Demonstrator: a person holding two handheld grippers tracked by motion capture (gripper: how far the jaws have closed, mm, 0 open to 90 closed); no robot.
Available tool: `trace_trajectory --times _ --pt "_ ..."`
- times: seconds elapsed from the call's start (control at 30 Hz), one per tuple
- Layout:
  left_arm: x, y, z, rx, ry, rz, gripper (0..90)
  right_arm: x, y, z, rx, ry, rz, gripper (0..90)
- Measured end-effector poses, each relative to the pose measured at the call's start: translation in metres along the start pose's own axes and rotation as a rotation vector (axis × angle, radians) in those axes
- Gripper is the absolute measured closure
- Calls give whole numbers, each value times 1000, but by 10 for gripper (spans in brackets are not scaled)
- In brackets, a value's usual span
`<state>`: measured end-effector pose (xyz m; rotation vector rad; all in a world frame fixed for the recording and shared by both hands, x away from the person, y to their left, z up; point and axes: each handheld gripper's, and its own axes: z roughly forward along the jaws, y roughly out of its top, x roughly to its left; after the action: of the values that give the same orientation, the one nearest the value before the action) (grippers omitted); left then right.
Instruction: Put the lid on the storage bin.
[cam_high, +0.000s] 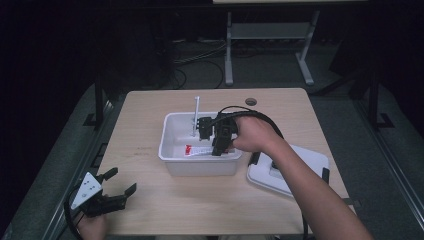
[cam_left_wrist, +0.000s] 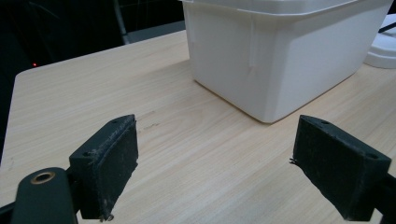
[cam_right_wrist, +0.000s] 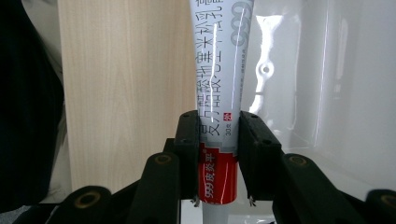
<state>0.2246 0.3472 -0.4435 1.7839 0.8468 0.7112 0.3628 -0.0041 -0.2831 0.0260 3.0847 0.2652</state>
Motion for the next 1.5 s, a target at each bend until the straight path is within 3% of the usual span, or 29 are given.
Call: trace_trajectory --times 0.97,1.5 --pt "0 0 -1 -7 3 -6 135 -27 -3 33 15 50 54 699" --pt "0 0 -1 -1 3 -1 135 -33 -6 55 30 80 72 699"
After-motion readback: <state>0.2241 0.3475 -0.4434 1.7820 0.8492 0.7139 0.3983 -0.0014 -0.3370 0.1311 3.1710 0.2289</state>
